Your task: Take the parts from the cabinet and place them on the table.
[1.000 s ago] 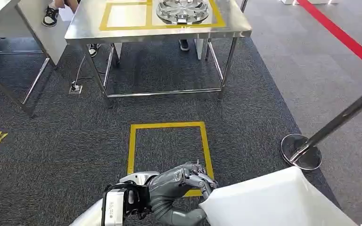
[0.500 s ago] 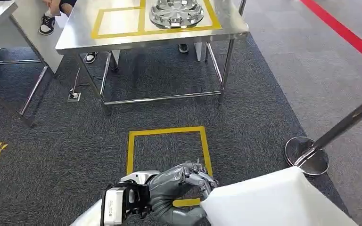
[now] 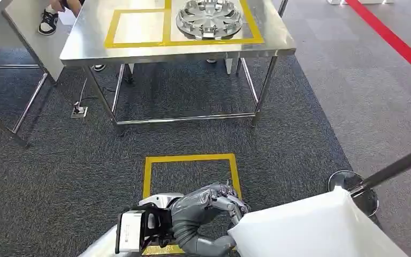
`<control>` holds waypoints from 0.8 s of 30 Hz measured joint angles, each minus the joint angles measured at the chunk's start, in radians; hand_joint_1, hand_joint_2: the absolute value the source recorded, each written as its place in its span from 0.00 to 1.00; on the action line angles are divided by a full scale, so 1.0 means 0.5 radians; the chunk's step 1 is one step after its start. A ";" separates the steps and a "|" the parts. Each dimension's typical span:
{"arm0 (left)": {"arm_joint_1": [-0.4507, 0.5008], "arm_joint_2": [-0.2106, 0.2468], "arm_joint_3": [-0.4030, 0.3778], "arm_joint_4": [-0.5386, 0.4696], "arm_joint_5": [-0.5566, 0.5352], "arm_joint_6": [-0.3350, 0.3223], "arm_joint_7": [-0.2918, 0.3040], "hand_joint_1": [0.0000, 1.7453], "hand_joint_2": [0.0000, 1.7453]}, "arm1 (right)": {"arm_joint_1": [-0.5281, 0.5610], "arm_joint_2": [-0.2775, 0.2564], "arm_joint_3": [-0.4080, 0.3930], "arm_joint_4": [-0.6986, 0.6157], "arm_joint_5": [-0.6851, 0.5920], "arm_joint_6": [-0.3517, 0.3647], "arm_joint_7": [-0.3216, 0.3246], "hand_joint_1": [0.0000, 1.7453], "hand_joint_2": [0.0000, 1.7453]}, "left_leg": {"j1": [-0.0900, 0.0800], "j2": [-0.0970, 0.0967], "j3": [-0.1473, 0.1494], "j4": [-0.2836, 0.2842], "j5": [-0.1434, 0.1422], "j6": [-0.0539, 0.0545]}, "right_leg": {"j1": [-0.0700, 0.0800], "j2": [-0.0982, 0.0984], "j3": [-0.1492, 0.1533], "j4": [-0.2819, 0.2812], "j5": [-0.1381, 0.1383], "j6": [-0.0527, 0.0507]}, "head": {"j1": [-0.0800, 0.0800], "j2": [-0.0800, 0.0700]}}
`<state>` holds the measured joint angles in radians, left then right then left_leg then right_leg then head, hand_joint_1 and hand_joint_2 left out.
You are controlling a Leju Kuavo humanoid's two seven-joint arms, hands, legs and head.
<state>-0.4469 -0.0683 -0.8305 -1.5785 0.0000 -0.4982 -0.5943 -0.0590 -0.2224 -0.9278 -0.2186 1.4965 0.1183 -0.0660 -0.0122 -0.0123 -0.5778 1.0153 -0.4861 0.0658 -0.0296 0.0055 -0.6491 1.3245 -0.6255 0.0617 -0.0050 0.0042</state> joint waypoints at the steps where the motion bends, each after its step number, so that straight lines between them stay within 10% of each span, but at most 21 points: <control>1: -0.001 0.000 0.000 0.000 0.000 0.000 -0.001 1.00 1.00 | 0.007 0.002 -0.002 0.000 0.002 0.000 0.001 0.00 0.00 | -0.001 -0.007 0.034 0.000 -0.029 0.002 | 0.001 0.000 -0.056 -0.004 -0.109 0.003 | -0.001 0.000; 3: 0.000 0.000 -0.001 0.001 0.000 0.000 0.000 1.00 1.00 | 0.011 0.001 -0.005 0.000 0.002 0.000 0.001 0.00 0.00 | -0.002 -0.012 0.118 0.000 -0.094 -0.002 | 0.001 0.000 -0.097 -0.155 -0.159 0.009 | -0.001 0.000; 4: 0.000 0.000 -0.002 0.002 0.000 0.000 -0.001 1.00 1.00 | 0.012 0.001 -0.006 0.000 0.002 0.000 0.002 0.00 0.00 | -0.003 -0.012 0.158 0.000 -0.127 -0.007 | 0.002 -0.001 -0.089 -0.281 -0.071 0.003 | 0.000 0.000; 5: 0.000 0.000 -0.003 0.002 0.000 0.000 0.000 1.00 1.00 | 0.014 0.001 -0.009 0.000 0.002 0.000 0.002 0.00 0.00 | -0.003 -0.011 0.195 -0.001 -0.159 -0.014 | 0.002 -0.003 -0.077 -0.425 0.109 -0.004 | 0.000 0.000; 6: 0.000 0.001 -0.005 0.004 0.000 0.000 0.000 1.00 1.00 | 0.022 0.002 -0.012 0.001 0.002 0.000 0.003 0.00 0.00 | -0.009 -0.012 0.219 0.001 -0.198 -0.024 | 0.002 -0.012 -0.068 -0.529 0.410 -0.011 | 0.001 0.000; 7: 0.004 0.000 -0.008 0.006 0.000 0.001 0.001 1.00 1.00 | 0.023 0.005 -0.016 0.000 0.002 0.000 0.005 0.00 0.00 | -0.014 -0.019 0.247 0.004 -0.228 -0.037 | 0.011 -0.019 -0.053 -0.545 0.444 -0.028 | 0.000 0.000; 10: -0.010 -0.011 -0.008 -0.006 0.000 0.005 0.013 1.00 1.00 | 0.018 0.005 -0.017 0.000 0.008 -0.001 0.015 0.00 0.00 | -0.012 -0.018 0.289 0.020 -0.219 -0.071 | 0.019 -0.007 0.003 -0.551 0.380 -0.078 | -0.004 0.000; 13: -0.016 -0.016 -0.005 -0.011 -0.001 0.010 0.018 1.00 1.00 | 0.004 0.001 -0.017 -0.001 0.035 -0.001 0.027 0.00 0.00 | -0.007 0.004 0.045 0.387 -0.122 -0.105 | -0.001 -0.011 0.087 -0.571 0.325 -0.103 | -0.013 0.000; 16: -0.010 -0.002 -0.002 -0.011 -0.002 0.023 0.031 1.00 1.00 | 0.008 0.004 -0.015 -0.001 0.063 0.000 0.044 0.00 0.00 | 0.004 0.006 -0.236 0.622 -0.379 -0.126 | -0.006 -0.024 0.176 -0.571 0.241 -0.102 | -0.014 0.000; 18: -0.009 0.004 -0.002 -0.011 -0.011 0.038 0.035 1.00 1.00 | 0.007 0.005 -0.015 -0.001 0.063 0.000 0.041 0.00 0.00 | 0.007 0.009 -0.295 0.528 -0.418 -0.124 | -0.006 -0.024 0.251 -0.572 0.183 -0.099 | -0.013 0.000; 20: -0.005 0.014 -0.002 -0.011 -0.024 0.050 0.034 1.00 1.00 | -0.001 0.008 -0.015 -0.001 0.045 -0.005 0.031 0.00 0.00 | 0.004 0.014 -0.269 0.237 -0.174 -0.103 | -0.005 -0.025 0.336 -0.574 0.114 -0.091 | -0.012 0.000; 21: -0.002 0.024 -0.001 -0.005 -0.027 0.050 0.027 1.00 1.00 | 0.001 0.013 -0.015 0.000 0.043 -0.006 0.027 0.00 0.00 | -0.005 0.033 -0.263 0.096 0.089 -0.081 | -0.006 -0.027 0.337 -0.581 0.086 -0.086 | -0.012 0.000; 22: 0.002 0.031 0.001 0.002 -0.030 0.052 0.019 1.00 1.00 | -0.009 0.021 -0.015 0.000 0.040 -0.006 0.024 0.00 0.00 | -0.017 0.034 -0.262 0.080 0.160 -0.066 | 0.004 -0.018 0.377 -0.578 0.060 -0.070 | -0.011 0.000; 24: 0.006 0.033 0.004 0.001 -0.039 0.056 0.016 1.00 1.00 | -0.007 0.018 -0.014 0.000 0.042 -0.007 0.020 0.00 0.00 | -0.021 0.019 -0.216 0.053 0.111 -0.050 | 0.000 -0.022 0.445 -0.625 0.059 -0.042 | -0.018 0.000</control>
<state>-0.4441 -0.0519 -0.8286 -1.5782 -0.0195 -0.4700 -0.5863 -0.0627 -0.2132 -0.9350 -0.2186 1.5175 0.1148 -0.0561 -0.0228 -0.0030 -0.6857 1.0421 -0.4309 0.0411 -0.0296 -0.0057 -0.4265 1.0122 -0.5960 0.0405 -0.0141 0.0042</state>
